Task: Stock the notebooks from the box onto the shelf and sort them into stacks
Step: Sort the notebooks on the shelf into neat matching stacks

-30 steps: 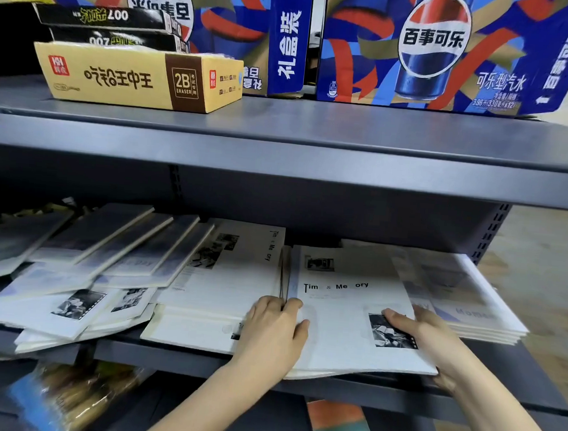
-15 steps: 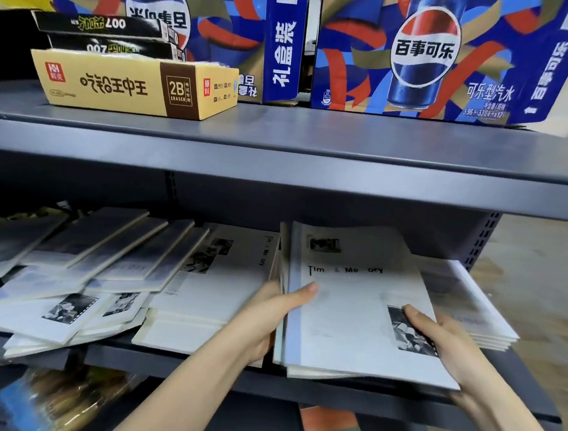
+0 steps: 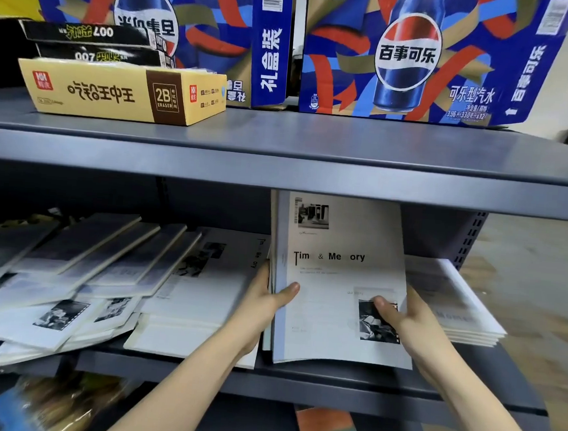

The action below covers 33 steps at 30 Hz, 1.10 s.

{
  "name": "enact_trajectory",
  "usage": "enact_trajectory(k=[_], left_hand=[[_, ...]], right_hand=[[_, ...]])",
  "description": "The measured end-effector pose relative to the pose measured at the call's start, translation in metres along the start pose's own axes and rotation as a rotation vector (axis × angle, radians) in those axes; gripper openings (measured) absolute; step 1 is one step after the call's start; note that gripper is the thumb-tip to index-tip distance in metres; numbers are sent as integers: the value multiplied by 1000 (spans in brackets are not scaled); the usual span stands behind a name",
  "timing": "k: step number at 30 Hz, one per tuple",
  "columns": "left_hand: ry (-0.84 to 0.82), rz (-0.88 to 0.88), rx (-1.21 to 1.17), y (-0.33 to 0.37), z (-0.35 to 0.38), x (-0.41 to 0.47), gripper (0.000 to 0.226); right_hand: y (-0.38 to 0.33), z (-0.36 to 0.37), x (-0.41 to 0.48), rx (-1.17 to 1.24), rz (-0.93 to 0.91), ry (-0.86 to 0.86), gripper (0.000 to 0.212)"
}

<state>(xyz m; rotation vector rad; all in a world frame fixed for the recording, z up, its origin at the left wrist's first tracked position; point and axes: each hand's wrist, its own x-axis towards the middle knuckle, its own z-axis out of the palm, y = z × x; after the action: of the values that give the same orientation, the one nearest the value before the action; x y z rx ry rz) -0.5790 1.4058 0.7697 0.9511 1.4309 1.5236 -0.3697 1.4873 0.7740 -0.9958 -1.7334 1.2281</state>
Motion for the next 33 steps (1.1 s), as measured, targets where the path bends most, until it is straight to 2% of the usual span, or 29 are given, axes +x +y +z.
enact_trajectory(k=[5, 8, 11, 12, 16, 23, 27, 33], left_hand=[[13, 27, 35, -10, 8, -5, 59], [18, 62, 76, -12, 13, -7, 55], [39, 69, 110, -15, 16, -7, 84], [34, 61, 129, -16, 15, -7, 86], [24, 73, 124, -16, 17, -12, 51], [23, 97, 189, -24, 15, -13, 43], [27, 109, 232, -26, 16, -10, 43], [28, 52, 199, -27, 16, -3, 34]], right_hand=[[12, 3, 1, -39, -18, 57, 45], [18, 2, -2, -19, -12, 101, 47], [23, 1, -6, 12, -1, 107, 46], [24, 1, -7, 16, 0, 108, 47], [28, -1, -9, 26, -3, 87, 46], [37, -3, -8, 1, 21, 68, 46], [35, 0, -6, -41, 2, 69, 35], [32, -4, 1, -63, 8, 46, 31]])
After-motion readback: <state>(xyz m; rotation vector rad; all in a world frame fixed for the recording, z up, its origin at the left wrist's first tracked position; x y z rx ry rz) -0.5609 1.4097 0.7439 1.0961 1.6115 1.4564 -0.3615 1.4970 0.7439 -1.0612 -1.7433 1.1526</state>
